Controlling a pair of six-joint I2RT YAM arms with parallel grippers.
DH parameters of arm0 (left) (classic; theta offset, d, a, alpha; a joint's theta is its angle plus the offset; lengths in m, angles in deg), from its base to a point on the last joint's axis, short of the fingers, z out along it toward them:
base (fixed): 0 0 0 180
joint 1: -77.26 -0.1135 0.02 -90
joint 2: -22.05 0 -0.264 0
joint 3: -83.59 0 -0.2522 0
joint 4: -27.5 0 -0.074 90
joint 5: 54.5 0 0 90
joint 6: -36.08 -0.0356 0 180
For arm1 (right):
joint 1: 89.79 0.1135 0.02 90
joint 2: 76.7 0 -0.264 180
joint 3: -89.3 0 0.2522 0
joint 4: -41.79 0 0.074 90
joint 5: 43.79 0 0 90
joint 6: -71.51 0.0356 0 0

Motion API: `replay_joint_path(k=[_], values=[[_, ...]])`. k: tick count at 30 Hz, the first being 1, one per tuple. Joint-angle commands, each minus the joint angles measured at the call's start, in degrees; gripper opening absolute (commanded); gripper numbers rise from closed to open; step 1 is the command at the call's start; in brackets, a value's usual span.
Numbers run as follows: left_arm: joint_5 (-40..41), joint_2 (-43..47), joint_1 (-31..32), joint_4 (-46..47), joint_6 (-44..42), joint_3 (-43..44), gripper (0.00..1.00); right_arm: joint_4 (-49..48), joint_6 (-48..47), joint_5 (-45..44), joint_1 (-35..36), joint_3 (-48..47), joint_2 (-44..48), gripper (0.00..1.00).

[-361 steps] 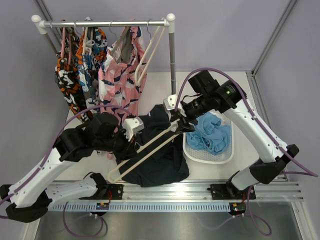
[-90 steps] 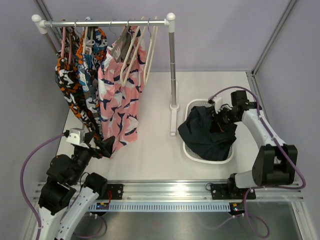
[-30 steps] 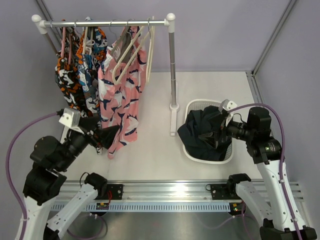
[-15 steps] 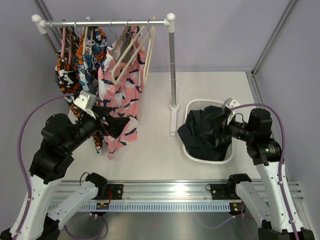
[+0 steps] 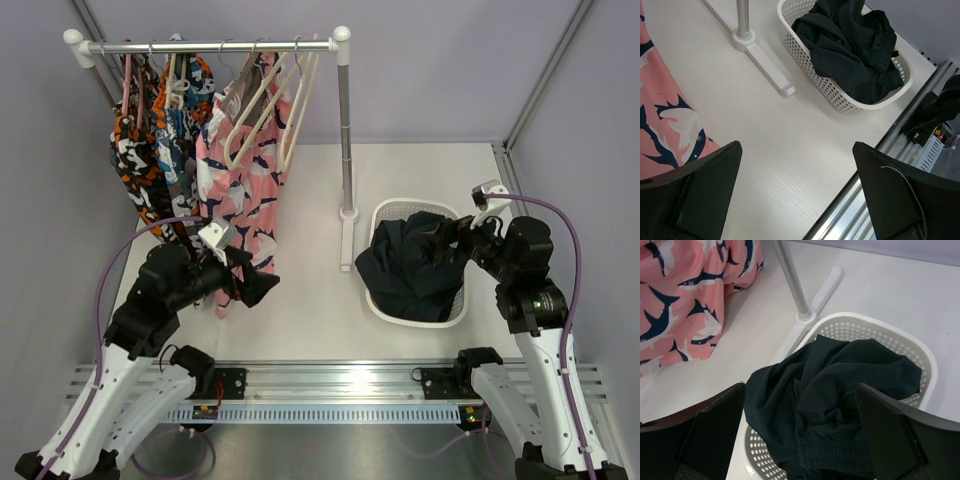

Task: Remove the shorts from the hanger

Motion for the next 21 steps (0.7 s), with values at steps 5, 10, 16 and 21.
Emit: replay_joint_path(k=[5, 10, 16, 21], values=[[0.3, 3.0, -0.1, 6.1, -2.4, -2.6, 0.99, -3.8, 5.0, -8.7, -0.4, -0.5, 0.6, 0.99], [1.1, 3.9, -0.1, 6.9, -2.4, -4.6, 0.99, -4.8, 5.9, -9.0, -0.5, 0.3, 2.0, 1.00], [1.7, 4.8, -0.1, 6.9, -2.4, -4.7, 0.99, -5.0, 7.0, -9.8, -0.6, 0.3, 2.9, 1.00], [1.9, 5.3, -0.1, 6.9, -2.4, -5.0, 0.99, -5.5, 7.0, -9.1, -0.6, 0.8, 3.0, 1.00]])
